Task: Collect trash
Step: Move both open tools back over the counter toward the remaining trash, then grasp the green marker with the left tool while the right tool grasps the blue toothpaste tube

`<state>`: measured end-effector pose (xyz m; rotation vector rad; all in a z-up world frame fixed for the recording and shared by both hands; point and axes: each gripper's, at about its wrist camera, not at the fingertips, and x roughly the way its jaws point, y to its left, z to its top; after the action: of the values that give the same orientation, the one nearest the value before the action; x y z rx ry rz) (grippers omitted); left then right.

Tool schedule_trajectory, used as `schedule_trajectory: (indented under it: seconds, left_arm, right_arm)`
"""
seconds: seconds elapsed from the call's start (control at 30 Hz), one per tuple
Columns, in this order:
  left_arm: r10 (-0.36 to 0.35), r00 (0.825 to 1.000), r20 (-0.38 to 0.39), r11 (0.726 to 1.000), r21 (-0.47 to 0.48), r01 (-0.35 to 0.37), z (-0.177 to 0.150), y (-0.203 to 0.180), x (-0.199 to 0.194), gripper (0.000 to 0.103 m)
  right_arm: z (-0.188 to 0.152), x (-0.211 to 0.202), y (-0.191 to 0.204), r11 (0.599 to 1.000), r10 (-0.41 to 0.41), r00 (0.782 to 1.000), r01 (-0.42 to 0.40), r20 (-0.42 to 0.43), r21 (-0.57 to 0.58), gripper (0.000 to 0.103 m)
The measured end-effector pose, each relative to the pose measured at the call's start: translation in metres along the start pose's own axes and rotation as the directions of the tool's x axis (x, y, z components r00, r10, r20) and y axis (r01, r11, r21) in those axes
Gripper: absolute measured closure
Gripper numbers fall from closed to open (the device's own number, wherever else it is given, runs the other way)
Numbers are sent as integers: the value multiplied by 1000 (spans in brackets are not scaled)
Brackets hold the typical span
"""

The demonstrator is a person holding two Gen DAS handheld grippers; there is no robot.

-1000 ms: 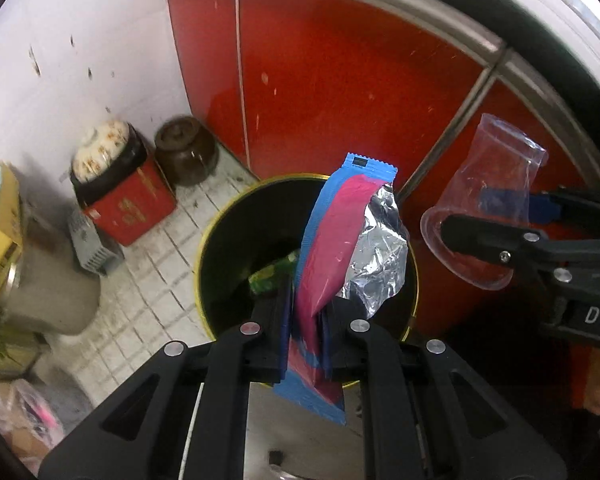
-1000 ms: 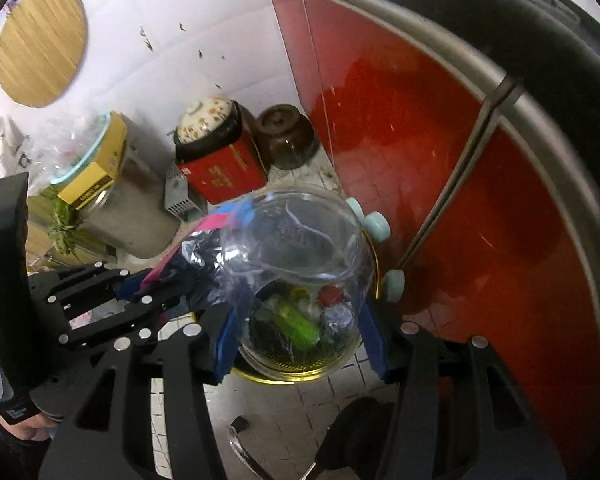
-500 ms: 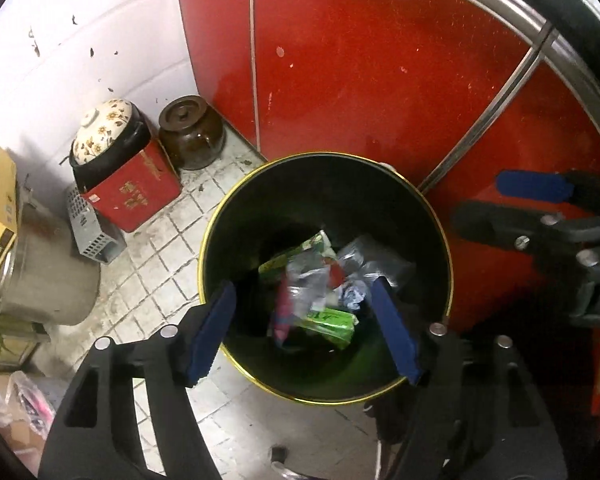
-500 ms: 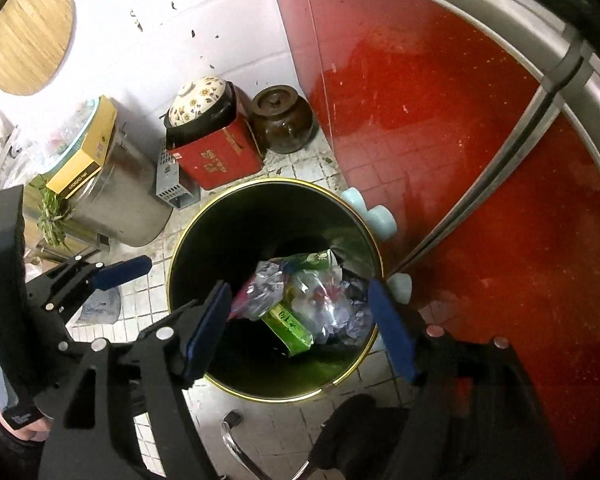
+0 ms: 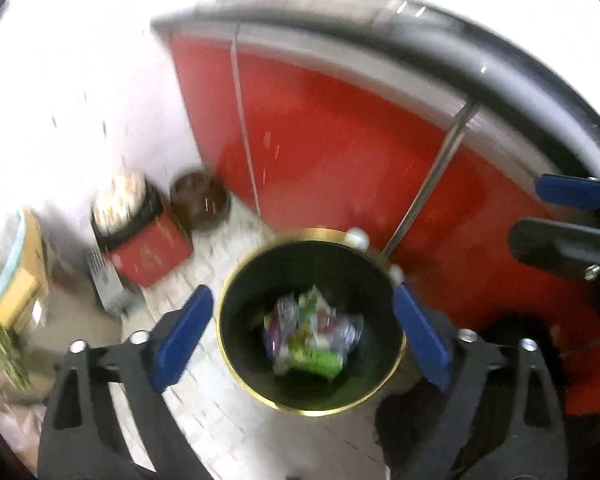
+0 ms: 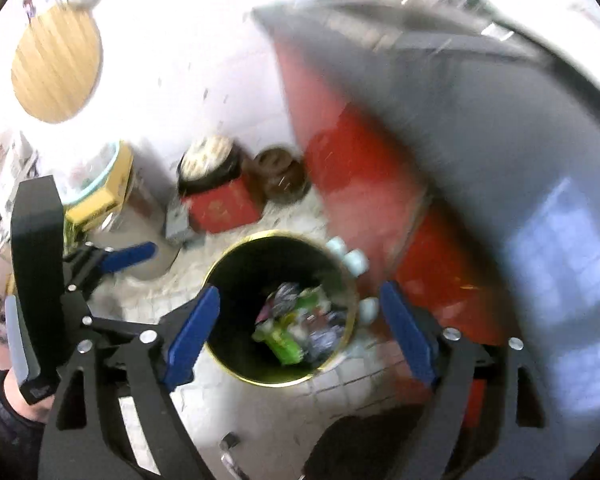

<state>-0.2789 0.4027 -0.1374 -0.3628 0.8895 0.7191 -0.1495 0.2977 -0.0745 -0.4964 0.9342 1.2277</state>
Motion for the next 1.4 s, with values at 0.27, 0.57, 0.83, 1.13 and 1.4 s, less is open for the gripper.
schedule_trajectory:
  seconds: [0.27, 0.57, 0.83, 1.13, 1.4]
  left_arm:
    - [-223, 957, 184, 956, 232, 178, 53, -119, -97, 7]
    - [-551, 828, 103, 725, 550, 415, 45, -336, -155, 7]
    - [-630, 776, -3, 572, 674, 467, 2, -443, -177, 7]
    - [-598, 802, -12, 541, 732, 415, 20, -482, -161, 7]
    - [-597, 798, -79, 492, 750, 442, 103, -544, -91, 7]
  right_arm:
    - [-50, -184, -114, 935, -304, 936, 257, 179, 244, 16]
    - [-195, -352, -249, 650, -641, 763, 477, 89, 592, 13]
    - [-283, -404, -289, 528, -695, 718, 489, 22, 695, 13]
    - [-265, -389, -319, 522, -678, 735, 487, -6, 700, 13]
    - [-192, -322, -434, 493, -636, 756, 553, -156, 671, 10]
